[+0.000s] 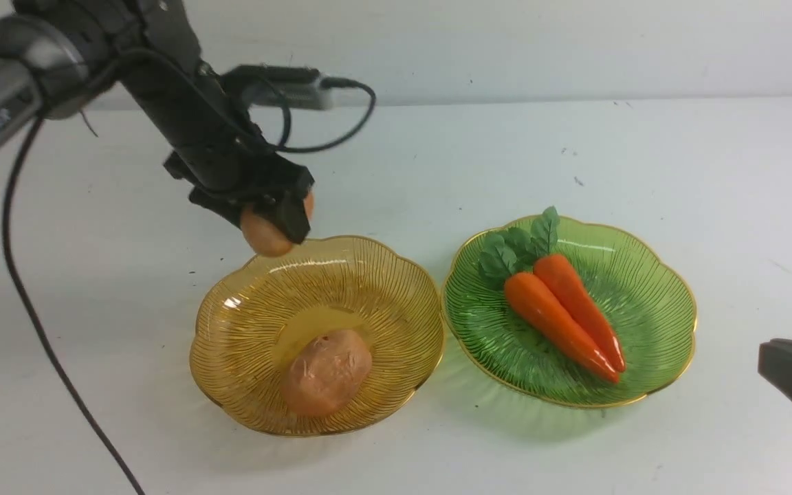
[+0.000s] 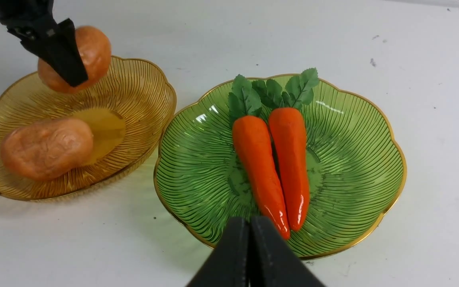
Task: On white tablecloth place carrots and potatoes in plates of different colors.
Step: 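Put the potatoes from the left side into the left plate with the left gripper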
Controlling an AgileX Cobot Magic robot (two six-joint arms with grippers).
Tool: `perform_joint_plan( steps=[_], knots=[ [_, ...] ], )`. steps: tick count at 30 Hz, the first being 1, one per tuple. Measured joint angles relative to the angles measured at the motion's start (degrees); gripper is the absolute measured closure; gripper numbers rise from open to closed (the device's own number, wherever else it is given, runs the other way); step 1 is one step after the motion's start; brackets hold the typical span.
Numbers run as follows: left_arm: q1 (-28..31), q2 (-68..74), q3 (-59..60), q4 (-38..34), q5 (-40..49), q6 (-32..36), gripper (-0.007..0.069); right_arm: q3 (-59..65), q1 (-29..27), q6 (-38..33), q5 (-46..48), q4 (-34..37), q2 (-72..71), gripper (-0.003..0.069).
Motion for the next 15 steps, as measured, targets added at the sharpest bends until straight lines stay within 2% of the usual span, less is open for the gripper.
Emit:
perform_joint_plan(
  steps=[2,4,9,10,12,15],
  knots=[
    [-0.04,0.15,0.00,1.09,-0.12,-1.06,-0.0032,0.00,0.00,0.00,0.00,0.00,0.00,0.0674],
    [-0.04,-0.14,0.00,1.74,-0.12,-1.98,-0.0057,0.00,0.00,0.00,0.00,0.00,0.00,0.0674],
    [-0.04,-3.29,0.06,2.98,-0.17,-5.08,-0.0037,0.00,0.00,0.00,0.00,0.00,0.00,0.0674],
    [-0.04,-4.73,0.06,3.08,-0.10,-5.58,-0.0006,0.00,0.00,0.00,0.01,0.00,0.00,0.0674],
    [-0.04,-8.30,0.06,3.08,-0.10,-5.97,0.0108,0.00,0.00,0.00,0.45,0.00,0.00,0.0674],
    [-0.04,-14.74,0.06,3.08,0.04,-6.50,0.0337,-0.96,0.00,0.00,3.31,-0.29,-0.18,0.0674]
  ],
)
